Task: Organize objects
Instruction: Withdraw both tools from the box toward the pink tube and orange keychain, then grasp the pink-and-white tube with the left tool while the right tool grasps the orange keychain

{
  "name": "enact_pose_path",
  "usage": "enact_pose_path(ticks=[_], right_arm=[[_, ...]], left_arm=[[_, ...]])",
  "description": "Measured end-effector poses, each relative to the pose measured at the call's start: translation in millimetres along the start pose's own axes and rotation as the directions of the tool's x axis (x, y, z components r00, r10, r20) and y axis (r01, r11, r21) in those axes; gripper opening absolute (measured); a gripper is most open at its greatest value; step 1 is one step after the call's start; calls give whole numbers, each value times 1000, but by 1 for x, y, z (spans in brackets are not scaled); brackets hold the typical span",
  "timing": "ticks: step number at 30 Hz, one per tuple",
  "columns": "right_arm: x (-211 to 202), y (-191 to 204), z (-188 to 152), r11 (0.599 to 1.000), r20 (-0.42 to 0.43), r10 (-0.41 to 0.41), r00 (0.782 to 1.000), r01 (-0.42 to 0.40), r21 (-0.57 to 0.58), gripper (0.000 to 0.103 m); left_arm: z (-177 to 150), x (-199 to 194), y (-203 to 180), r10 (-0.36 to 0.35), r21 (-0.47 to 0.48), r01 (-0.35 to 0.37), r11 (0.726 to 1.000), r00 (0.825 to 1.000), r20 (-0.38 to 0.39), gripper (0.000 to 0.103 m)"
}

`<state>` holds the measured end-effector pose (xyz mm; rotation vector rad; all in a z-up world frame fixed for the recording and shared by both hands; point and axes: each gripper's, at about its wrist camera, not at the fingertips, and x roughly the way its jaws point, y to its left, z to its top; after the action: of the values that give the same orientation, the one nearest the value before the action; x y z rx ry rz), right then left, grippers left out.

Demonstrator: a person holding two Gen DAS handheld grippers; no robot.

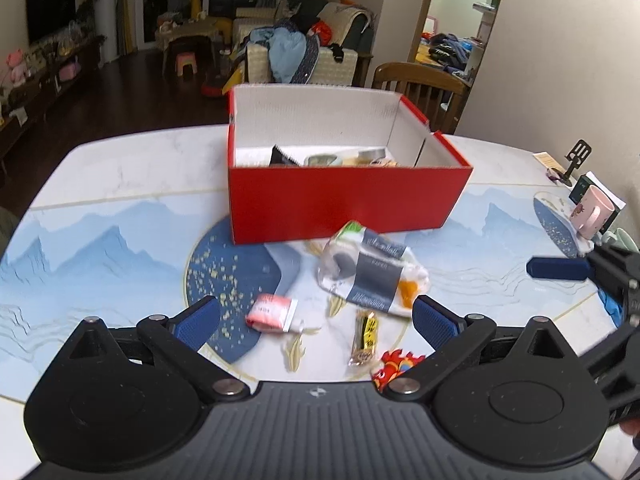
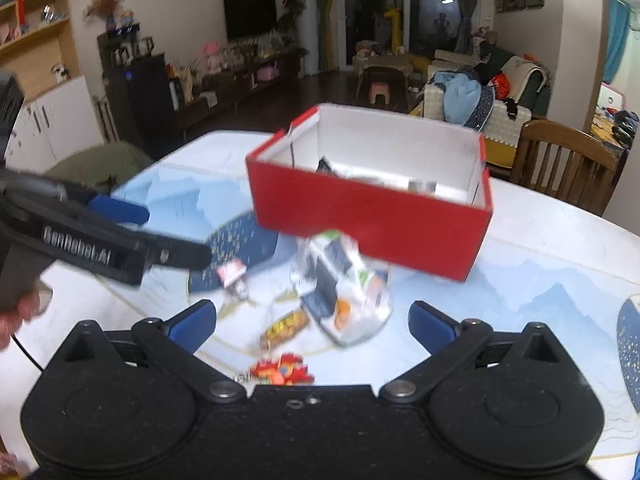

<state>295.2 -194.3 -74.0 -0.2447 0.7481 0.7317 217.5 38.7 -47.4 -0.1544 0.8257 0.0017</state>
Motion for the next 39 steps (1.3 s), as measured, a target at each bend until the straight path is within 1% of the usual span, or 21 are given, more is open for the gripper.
enact_pose_path(ticks=[5, 9, 12, 15, 18, 20, 25, 28, 32, 34, 35, 39], right_arm=[[14, 5, -19, 1000, -44, 7, 999, -7, -9, 102], [27, 4, -31, 1000, -81, 11, 997, -12, -6, 101], [37, 4, -38, 1000, -109, 16, 994, -16, -5, 97], [45, 4, -42, 1000, -130, 14, 991, -16, -13, 93], [50, 3, -45, 1000, -143, 17, 990, -19, -13, 90], [53, 1, -46, 1000, -151, 20, 988, -22, -11, 85], [63, 0, -46, 1000, -176, 30, 984, -31, -5, 78], [64, 1, -45, 999, -178, 40, 983, -42, -6, 77], [67, 2, -44, 999, -180, 49, 982, -51, -7, 69], [67, 2, -44, 998, -177, 54, 983, -55, -1, 65], [68, 2, -44, 998, -176, 55, 983, -56, 3, 62], [68, 2, -43, 998, -167, 65, 984, -64, 9, 56]], left_arm=[[-12, 21, 7, 21, -18, -22, 1000, 999, -41, 103], [-20, 41, 13, 49, -6, -49, 999, 996, -74, 103], [-26, 58, 18, 58, 0, -59, 998, 993, -102, 103], [-30, 70, 21, 63, 15, -62, 998, 992, -112, 103], [-29, 79, 23, 68, 34, -65, 997, 991, -112, 103], [-29, 84, 25, 70, 42, -66, 997, 991, -110, 103], [-28, 98, 29, 89, 48, -83, 995, 989, -118, 103], [-28, 102, 29, 98, 60, -92, 994, 989, -108, 103], [-28, 105, 30, 93, 63, -87, 994, 991, -99, 103], [-28, 107, 30, 110, 66, -104, 992, 990, -94, 103], [-28, 107, 29, 116, 72, -110, 991, 989, -89, 103], [-29, 109, 26, 115, 108, -106, 988, 990, -82, 102]])
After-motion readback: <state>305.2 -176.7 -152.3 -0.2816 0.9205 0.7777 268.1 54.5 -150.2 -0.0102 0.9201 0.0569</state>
